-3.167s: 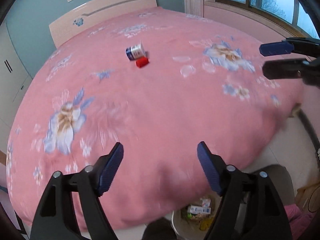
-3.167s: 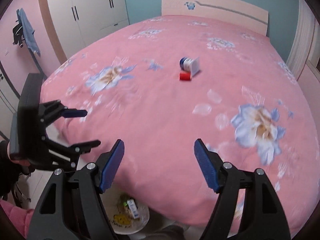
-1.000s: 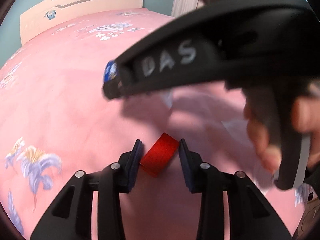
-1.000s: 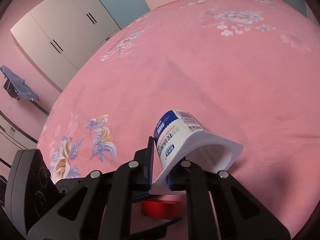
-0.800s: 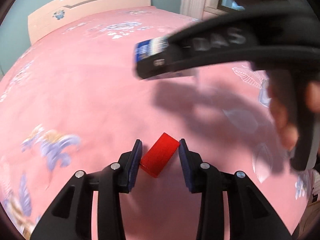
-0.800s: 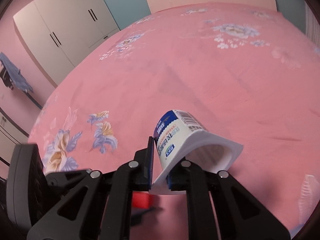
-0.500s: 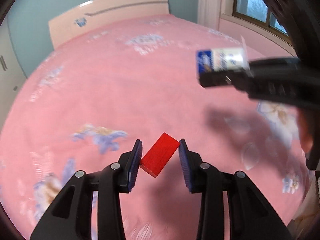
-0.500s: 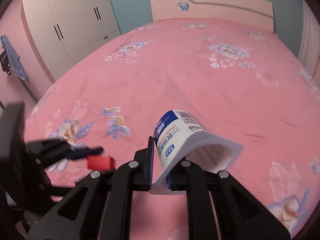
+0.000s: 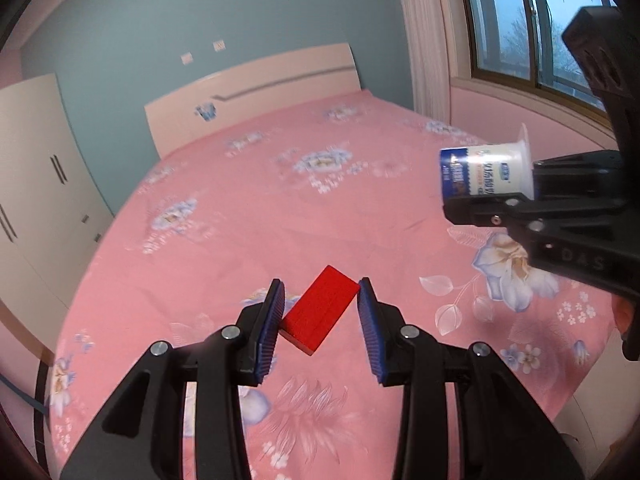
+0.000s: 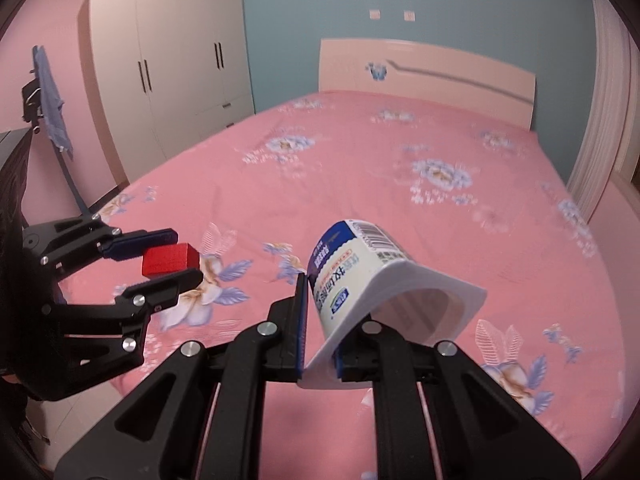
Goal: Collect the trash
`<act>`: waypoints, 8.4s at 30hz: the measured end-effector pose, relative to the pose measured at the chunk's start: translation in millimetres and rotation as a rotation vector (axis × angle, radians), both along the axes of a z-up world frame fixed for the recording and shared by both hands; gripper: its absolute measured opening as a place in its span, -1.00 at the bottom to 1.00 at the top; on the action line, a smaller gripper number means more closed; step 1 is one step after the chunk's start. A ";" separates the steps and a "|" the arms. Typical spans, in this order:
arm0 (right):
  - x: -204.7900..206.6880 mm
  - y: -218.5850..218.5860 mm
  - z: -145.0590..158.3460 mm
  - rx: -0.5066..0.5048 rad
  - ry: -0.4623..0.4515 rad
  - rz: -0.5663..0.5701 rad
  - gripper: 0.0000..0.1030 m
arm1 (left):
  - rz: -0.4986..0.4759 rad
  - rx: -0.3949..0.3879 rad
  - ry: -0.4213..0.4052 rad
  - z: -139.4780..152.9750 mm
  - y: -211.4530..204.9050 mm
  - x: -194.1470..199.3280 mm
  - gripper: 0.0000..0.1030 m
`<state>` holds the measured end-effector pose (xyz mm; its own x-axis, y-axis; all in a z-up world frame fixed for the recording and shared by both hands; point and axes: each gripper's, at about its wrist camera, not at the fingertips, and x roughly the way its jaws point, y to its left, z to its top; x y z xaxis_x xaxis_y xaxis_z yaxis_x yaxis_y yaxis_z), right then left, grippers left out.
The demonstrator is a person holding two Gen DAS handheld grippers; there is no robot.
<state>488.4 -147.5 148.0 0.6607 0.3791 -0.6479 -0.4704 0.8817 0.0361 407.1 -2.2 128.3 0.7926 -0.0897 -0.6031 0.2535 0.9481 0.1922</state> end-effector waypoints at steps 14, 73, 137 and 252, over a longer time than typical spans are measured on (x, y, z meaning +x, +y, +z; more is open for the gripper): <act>-139.3 -7.0 77.8 -0.033 -0.138 0.019 -0.76 | 0.061 0.018 -0.098 54.6 12.0 -107.2 -0.22; -273.4 35.6 -299.0 -0.164 0.515 0.188 -0.76 | 0.042 0.026 0.577 -299.2 14.9 -224.4 -0.23; -284.9 54.0 -579.4 -0.045 1.157 0.023 -0.12 | 0.188 -0.209 1.127 -537.8 2.4 -195.9 -0.07; -465.1 -26.5 -175.3 -0.077 0.060 -0.281 0.72 | 0.072 -0.018 0.134 -149.6 -12.8 -378.6 0.82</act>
